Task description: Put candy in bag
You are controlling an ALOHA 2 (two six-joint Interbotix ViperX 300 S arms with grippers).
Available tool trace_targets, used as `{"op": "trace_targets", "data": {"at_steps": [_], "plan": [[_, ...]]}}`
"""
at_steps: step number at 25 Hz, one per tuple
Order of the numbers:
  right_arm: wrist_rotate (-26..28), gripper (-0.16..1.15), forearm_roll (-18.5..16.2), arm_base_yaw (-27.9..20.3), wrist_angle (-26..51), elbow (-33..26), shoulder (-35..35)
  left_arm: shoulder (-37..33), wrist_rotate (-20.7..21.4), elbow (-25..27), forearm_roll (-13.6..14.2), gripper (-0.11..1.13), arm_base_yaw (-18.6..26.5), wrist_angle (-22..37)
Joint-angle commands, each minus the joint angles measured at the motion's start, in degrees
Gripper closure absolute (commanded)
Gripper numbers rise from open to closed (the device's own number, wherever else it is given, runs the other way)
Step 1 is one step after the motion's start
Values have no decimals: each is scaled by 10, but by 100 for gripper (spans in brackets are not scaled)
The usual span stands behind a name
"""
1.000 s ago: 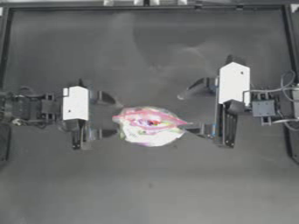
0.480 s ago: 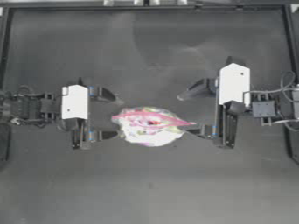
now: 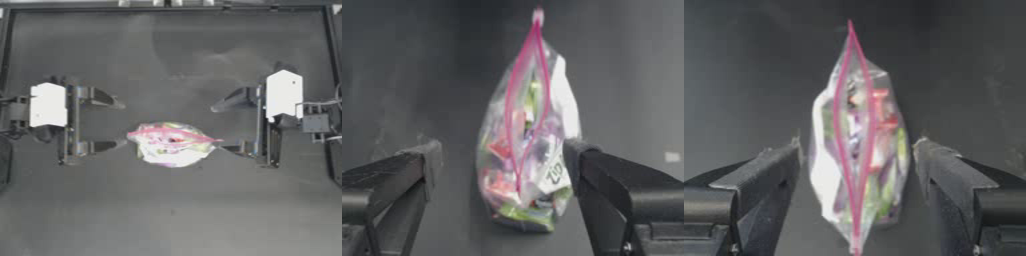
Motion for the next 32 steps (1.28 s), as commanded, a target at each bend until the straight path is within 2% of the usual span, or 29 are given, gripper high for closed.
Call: {"op": "trace_targets", "data": {"at_steps": [1, 11, 21, 32], "plan": [[0, 1, -9, -7, -20, 11, -30, -56, -1, 3, -1, 2, 1, 5], [0, 1, -8, -48, -110, 72, -85, -180, -3, 45, -9, 2, -3, 23], [-2, 1, -14, -64, -110, 89, -127, -273, -3, 83, -20, 2, -3, 29], [-6, 1, -15, -69, -98, 94, -163, -312, -3, 86, -21, 2, 2, 56]]}}
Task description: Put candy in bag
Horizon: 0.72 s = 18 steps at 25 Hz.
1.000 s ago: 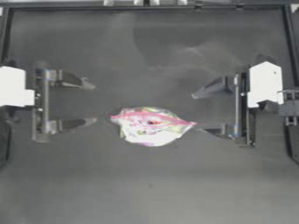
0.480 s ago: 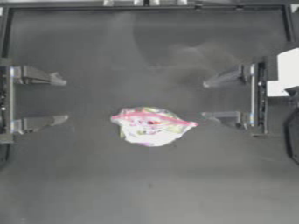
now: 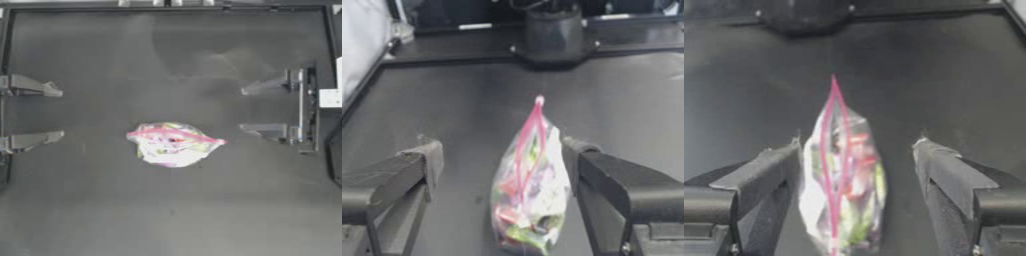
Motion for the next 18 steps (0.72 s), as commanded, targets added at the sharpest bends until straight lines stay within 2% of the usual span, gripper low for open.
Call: {"op": "trace_targets", "data": {"at_steps": [1, 9, 14, 18], "plan": [[-1, 1, -5, -4, 5, -6, -11, -9, -1, -6, -1, 2, 4, 8], [-1, 1, -18, -5, 16, -6, -25, -31, -1, -2, -1, 2, 13, 12], [-1, 1, -15, -14, 13, -10, -28, -32, -3, -6, -1, 2, 17, 12], [-2, 1, -16, -17, 12, -12, -30, -31, -4, -12, -12, 2, 20, 8]]}}
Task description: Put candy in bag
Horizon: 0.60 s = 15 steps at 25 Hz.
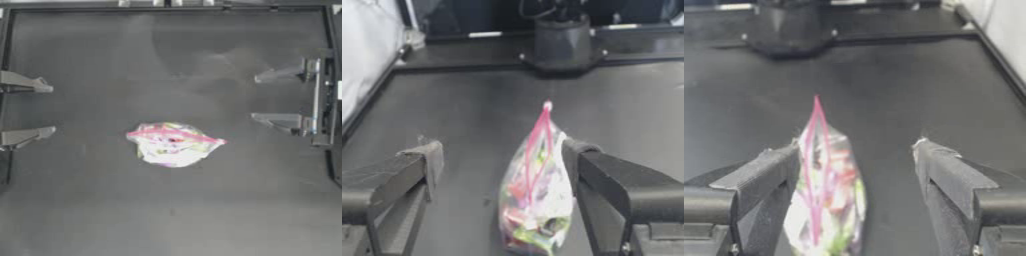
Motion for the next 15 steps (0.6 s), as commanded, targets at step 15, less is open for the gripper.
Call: {"op": "trace_targets", "data": {"at_steps": [15], "plan": [[-2, 1, 11, -5, -1, -4, -50, 4, -1, -31, -17, 2, 9, -10]]}}
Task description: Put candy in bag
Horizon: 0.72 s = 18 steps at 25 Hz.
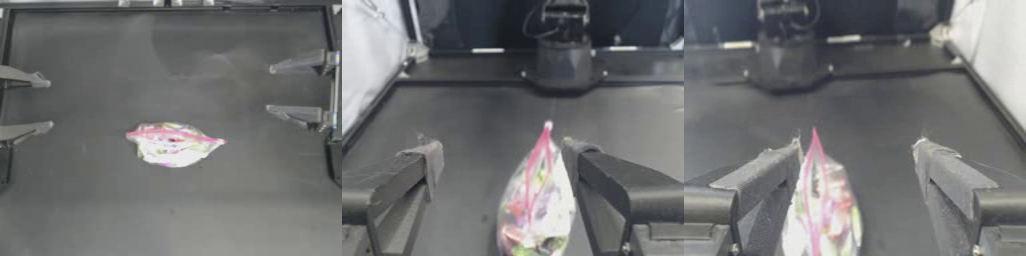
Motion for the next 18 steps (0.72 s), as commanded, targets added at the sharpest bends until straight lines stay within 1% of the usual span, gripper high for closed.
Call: {"op": "trace_targets", "data": {"at_steps": [1, 11, 18], "plan": [[-1, 1, 6, -1, -1, -4, -3, 4, -1, -15, -1, 2, 1, -4], [-2, 1, 6, -1, 16, -4, -11, 3, -1, -20, 0, 2, 1, 2], [-2, 1, 11, -1, 18, 3, -33, 0, -1, -21, 0, 2, 1, 3]]}}
